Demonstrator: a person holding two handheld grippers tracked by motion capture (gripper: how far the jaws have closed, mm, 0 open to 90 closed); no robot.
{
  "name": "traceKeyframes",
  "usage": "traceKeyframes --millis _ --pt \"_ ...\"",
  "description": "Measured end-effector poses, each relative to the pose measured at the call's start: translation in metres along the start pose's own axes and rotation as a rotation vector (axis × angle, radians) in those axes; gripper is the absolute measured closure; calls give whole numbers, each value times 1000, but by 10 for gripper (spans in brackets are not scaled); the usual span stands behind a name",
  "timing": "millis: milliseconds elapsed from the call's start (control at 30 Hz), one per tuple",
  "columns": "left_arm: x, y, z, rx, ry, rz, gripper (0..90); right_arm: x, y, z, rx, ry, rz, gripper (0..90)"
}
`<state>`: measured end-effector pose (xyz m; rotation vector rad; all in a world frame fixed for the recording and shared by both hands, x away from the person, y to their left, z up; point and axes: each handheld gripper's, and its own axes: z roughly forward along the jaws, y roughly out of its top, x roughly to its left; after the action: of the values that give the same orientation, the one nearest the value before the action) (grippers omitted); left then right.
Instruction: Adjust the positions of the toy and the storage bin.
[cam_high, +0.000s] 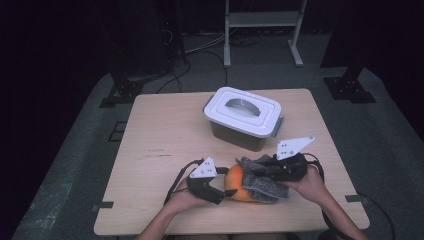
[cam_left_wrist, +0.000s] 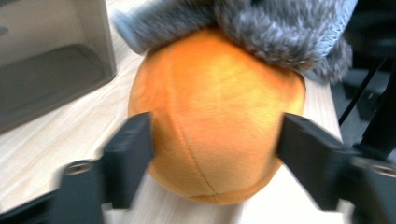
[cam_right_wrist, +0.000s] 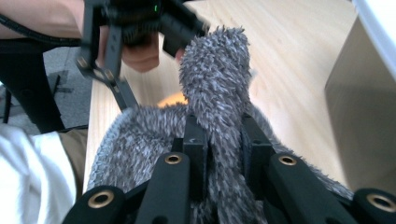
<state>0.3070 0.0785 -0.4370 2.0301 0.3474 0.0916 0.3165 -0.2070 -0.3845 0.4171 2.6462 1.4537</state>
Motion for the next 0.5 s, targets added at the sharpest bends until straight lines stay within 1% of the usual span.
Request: traceKeyframes --millis 33,67,100,133,167,200,233,267,300,367,433,500 --pt "0 0 4 5 -10 -16 126 0 -4 0 -7 12 12 759" --pt "-1 -1 13 39 -14 -19 62 2 -11 2 -17 23 19 760" --pt "-1 -1 13 39 -14 -19 36 2 -11 2 -17 23 19 760" --pt "-1 -3 20 49 -21 -37 25 3 -15 3 -23 34 19 760" --pt "-1 -3 20 49 -21 -37 25 3 -15 3 -23 34 19 760" --pt "-1 -3 20 44 -34 -33 56 4 -18 2 -28 37 22 761" --pt "-1 -3 20 44 -34 -33 141 4 -18 2 -28 37 22 761" --pt "-2 -3 18 39 -13 1 223 3 -19 0 -32 37 32 761" --pt "-4 -2 16 34 -1 24 223 3 -19 0 -32 37 32 761" --pt "-7 1 13 31 32 55 300 4 -15 -1 -37 31 24 761" --pt "-11 6 10 38 76 112 320 9 -6 0 -38 26 4 761" --pt "-16 11 8 47 112 161 322 16 7 5 -41 38 -33 761"
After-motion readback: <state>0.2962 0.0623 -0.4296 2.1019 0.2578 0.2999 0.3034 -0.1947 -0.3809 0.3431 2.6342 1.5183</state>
